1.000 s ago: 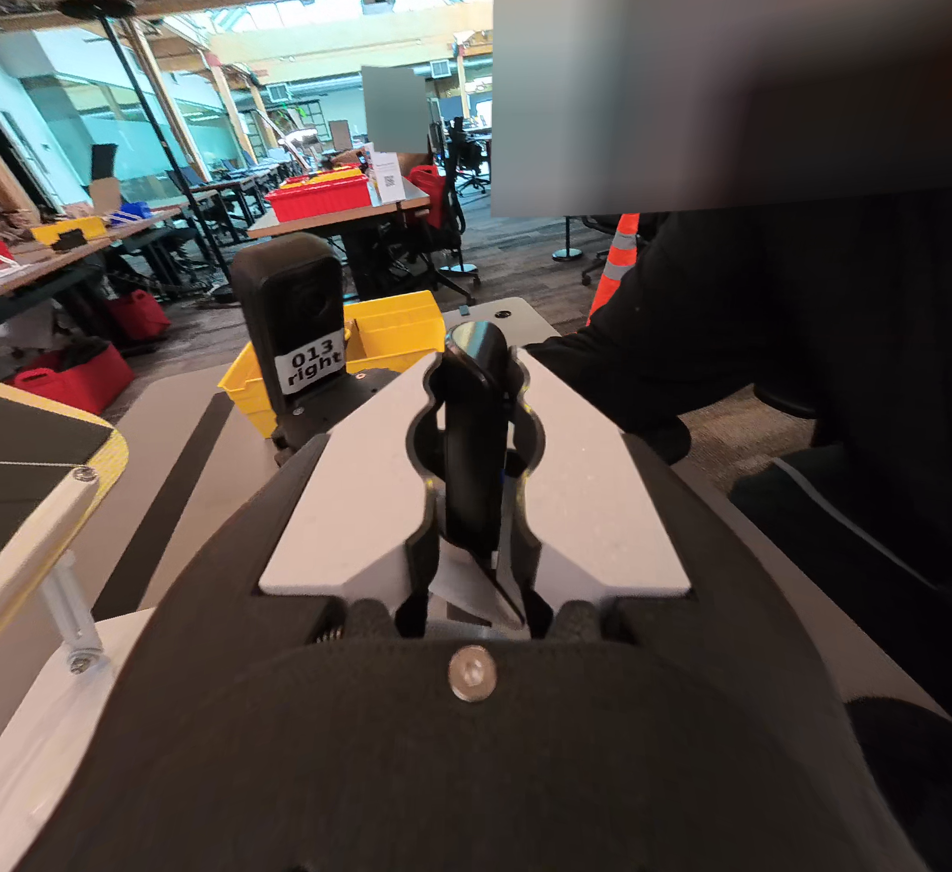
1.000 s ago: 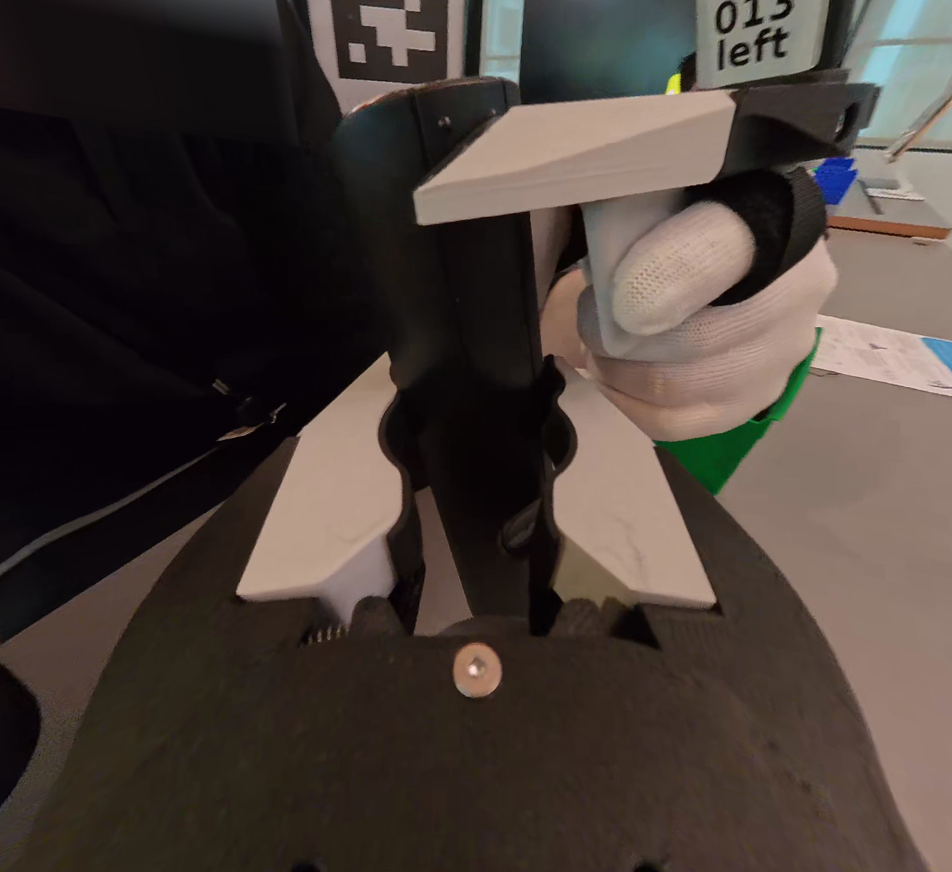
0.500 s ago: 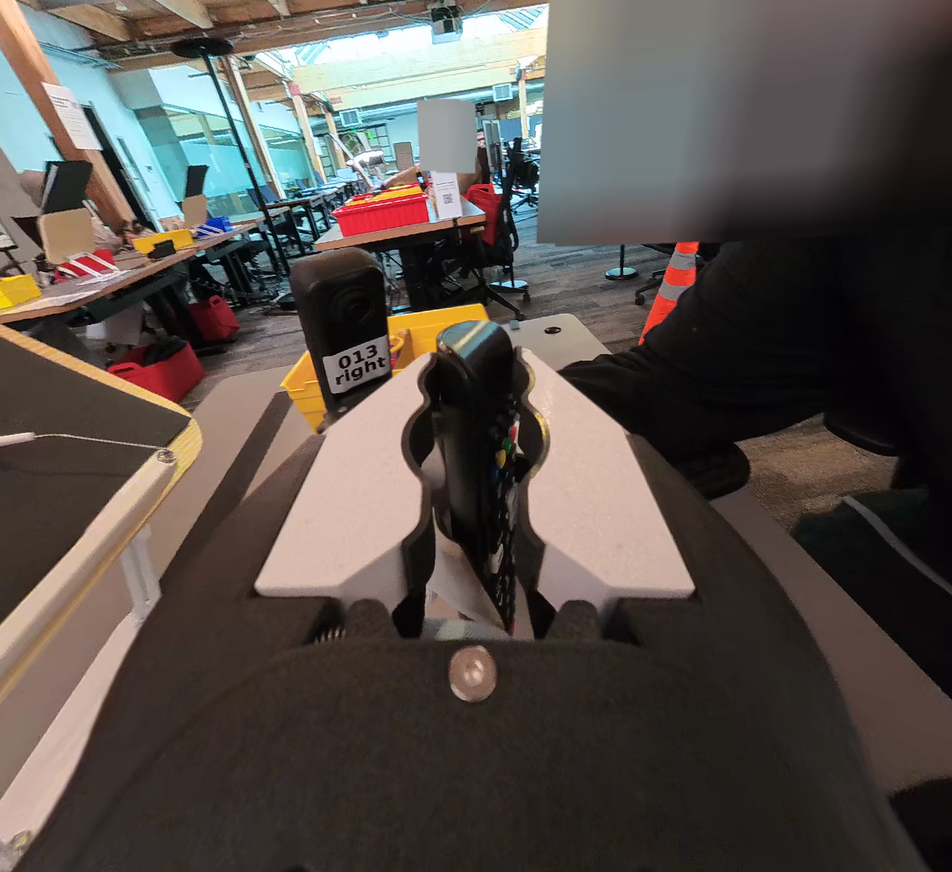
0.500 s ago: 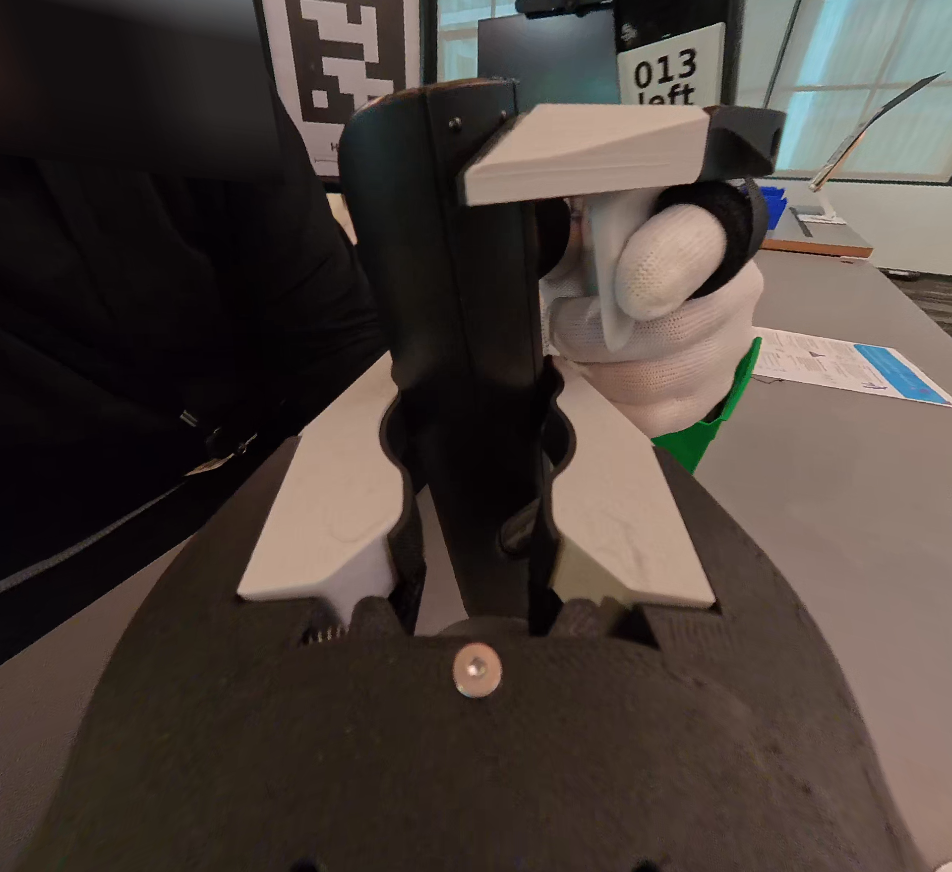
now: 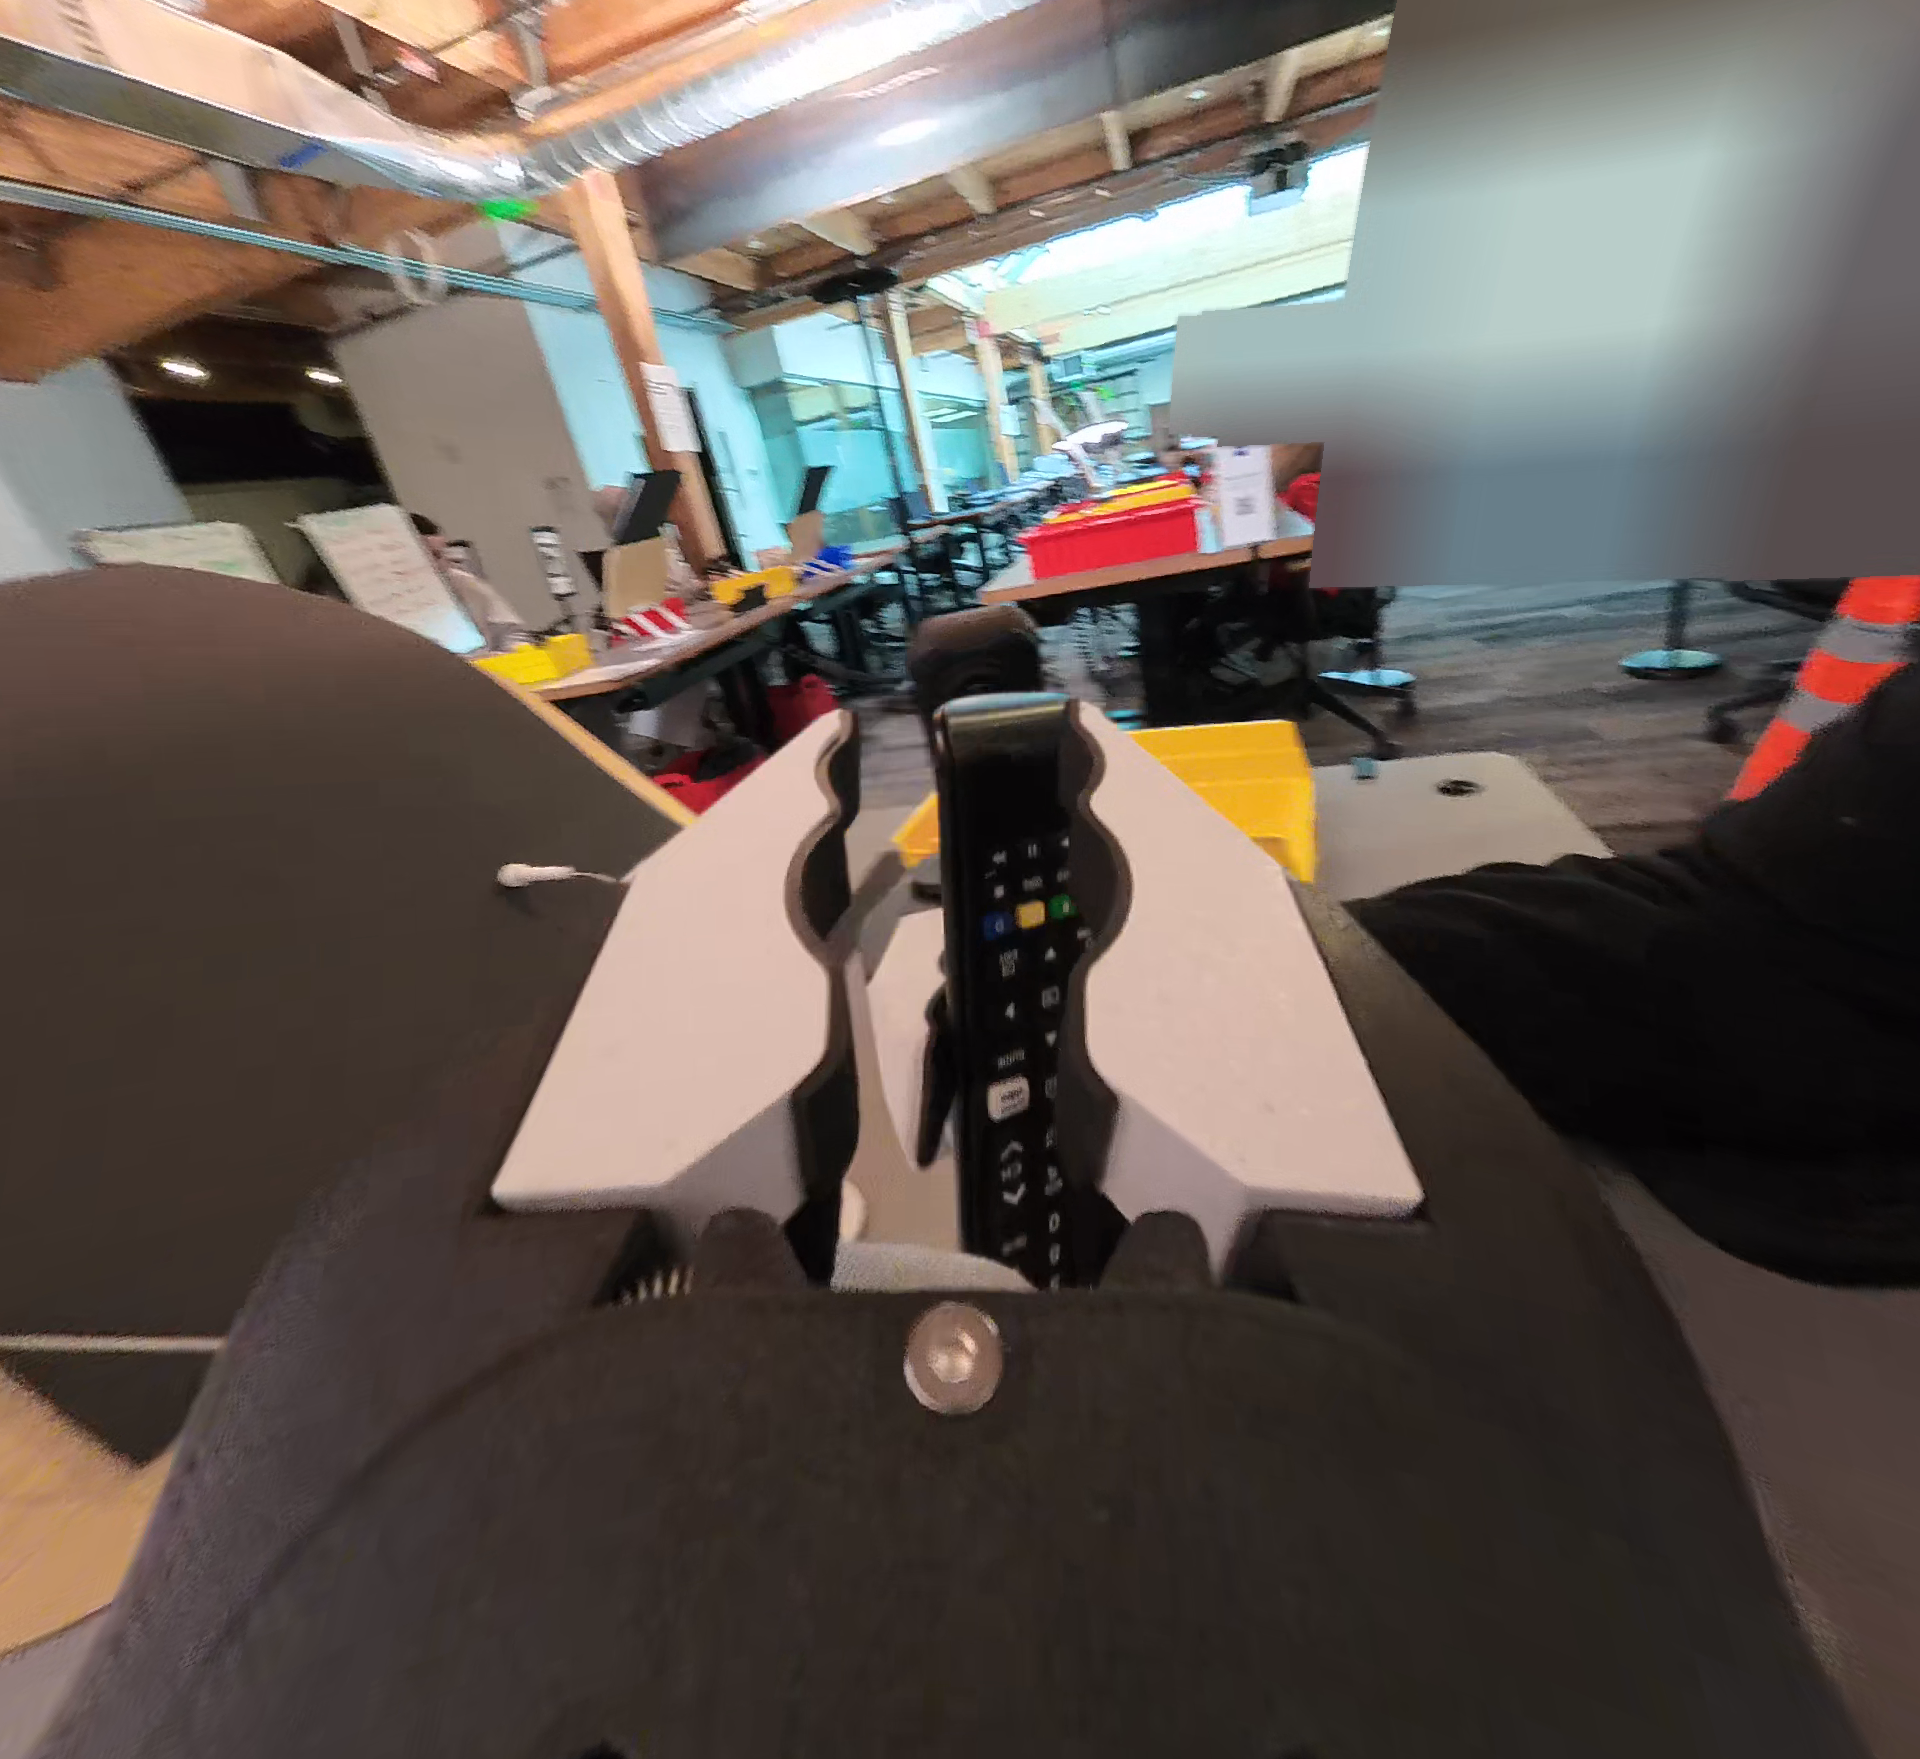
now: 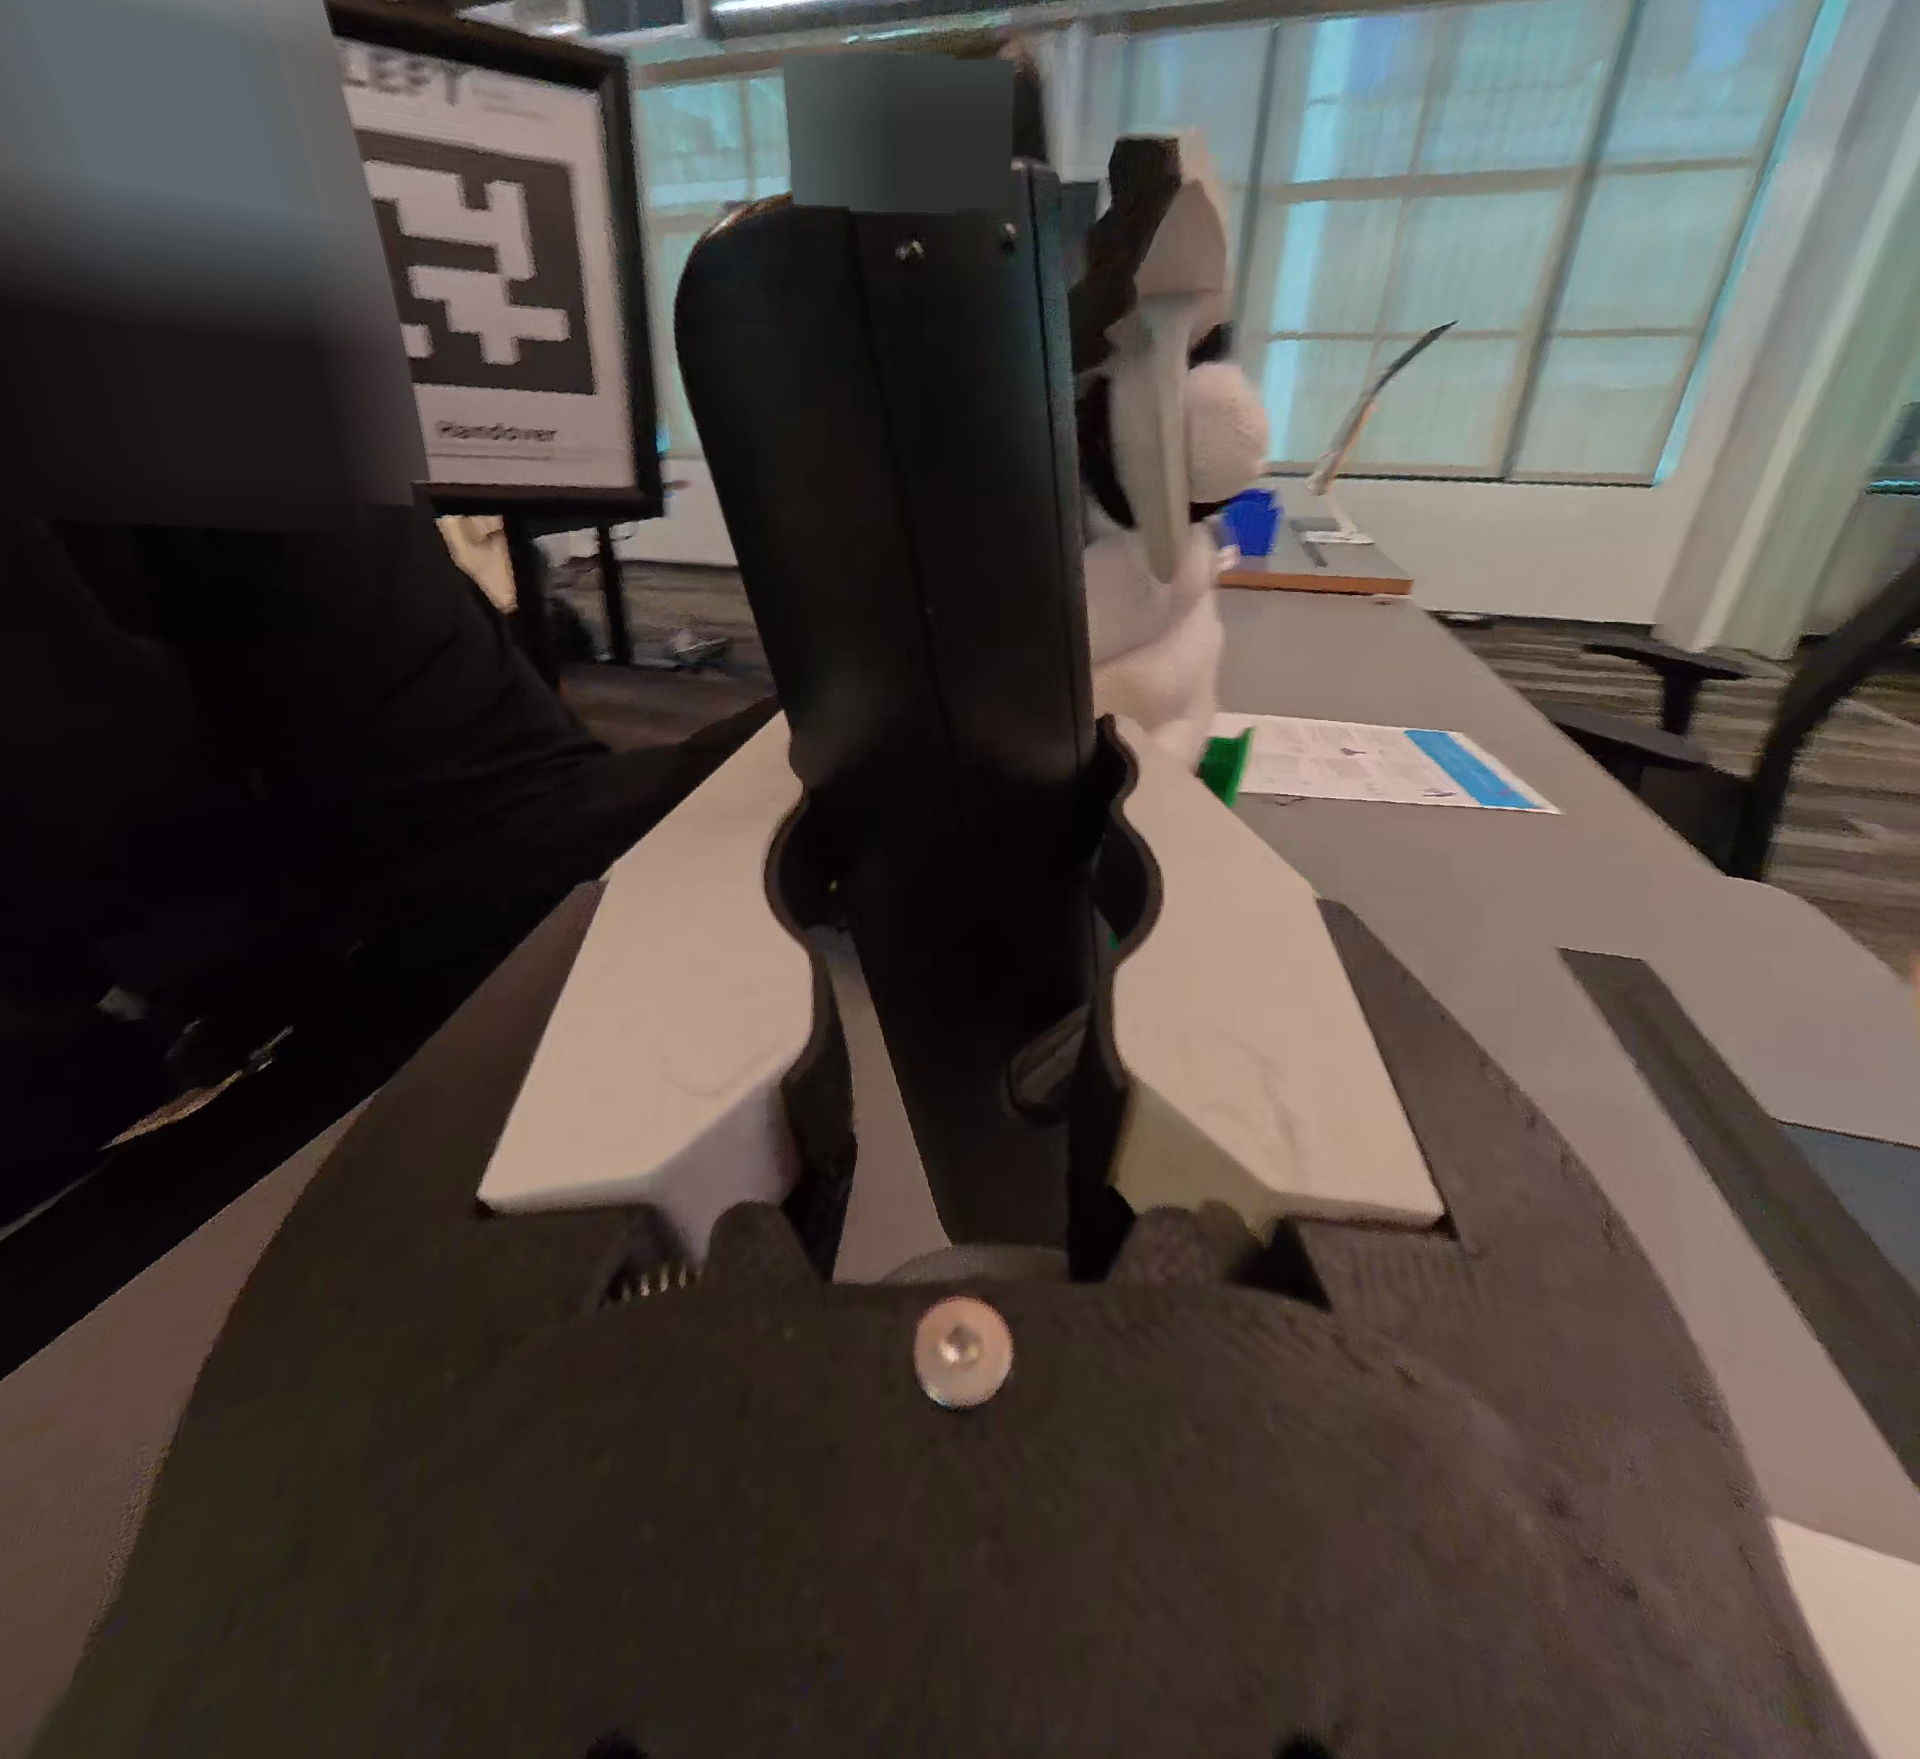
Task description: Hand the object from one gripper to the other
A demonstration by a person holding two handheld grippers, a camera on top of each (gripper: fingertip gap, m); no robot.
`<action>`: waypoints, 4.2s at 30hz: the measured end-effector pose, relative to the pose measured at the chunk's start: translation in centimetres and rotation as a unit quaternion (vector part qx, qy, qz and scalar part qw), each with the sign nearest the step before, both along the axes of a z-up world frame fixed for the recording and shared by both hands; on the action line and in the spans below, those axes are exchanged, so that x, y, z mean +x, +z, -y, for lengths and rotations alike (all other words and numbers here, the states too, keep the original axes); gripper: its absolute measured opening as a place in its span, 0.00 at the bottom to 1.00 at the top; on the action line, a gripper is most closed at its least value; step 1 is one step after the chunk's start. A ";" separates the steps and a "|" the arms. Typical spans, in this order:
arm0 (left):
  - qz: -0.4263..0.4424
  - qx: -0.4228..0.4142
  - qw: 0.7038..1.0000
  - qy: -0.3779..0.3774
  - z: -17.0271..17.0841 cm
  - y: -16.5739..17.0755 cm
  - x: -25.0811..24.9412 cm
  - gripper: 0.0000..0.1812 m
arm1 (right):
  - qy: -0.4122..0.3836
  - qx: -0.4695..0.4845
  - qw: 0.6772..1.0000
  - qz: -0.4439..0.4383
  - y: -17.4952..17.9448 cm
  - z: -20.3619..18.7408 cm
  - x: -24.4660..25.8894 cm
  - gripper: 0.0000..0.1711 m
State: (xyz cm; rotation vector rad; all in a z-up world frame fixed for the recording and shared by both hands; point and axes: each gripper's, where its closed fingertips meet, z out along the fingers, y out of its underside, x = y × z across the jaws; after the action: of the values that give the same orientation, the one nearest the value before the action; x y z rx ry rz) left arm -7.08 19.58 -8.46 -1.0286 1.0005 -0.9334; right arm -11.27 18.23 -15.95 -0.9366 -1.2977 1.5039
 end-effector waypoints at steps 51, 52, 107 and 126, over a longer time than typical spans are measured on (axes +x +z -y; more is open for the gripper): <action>-0.287 0.208 0.813 0.462 -11.3 -7.2 0.1 0.13 | -0.391 -0.161 0.901 -0.097 6.9 -13.9 9.8 0.51; -0.302 0.199 0.809 0.463 -11.5 -7.3 -0.6 0.13 | -0.413 -0.120 0.899 -0.079 7.2 -13.8 10.5 0.50; -0.284 0.418 0.720 0.476 -10.1 -9.8 5.8 0.43 | -0.234 -0.314 0.920 -0.021 3.7 -12.7 8.4 0.13; -0.230 0.449 0.716 0.483 -8.1 -8.8 5.9 0.14 | -0.217 -0.360 0.907 0.023 0.7 -12.9 5.7 0.14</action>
State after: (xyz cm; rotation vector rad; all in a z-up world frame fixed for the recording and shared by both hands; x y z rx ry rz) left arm -1.15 27.68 -17.25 -0.7340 0.9386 0.7042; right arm -5.54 31.12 -15.25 -1.6124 -0.4709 1.6079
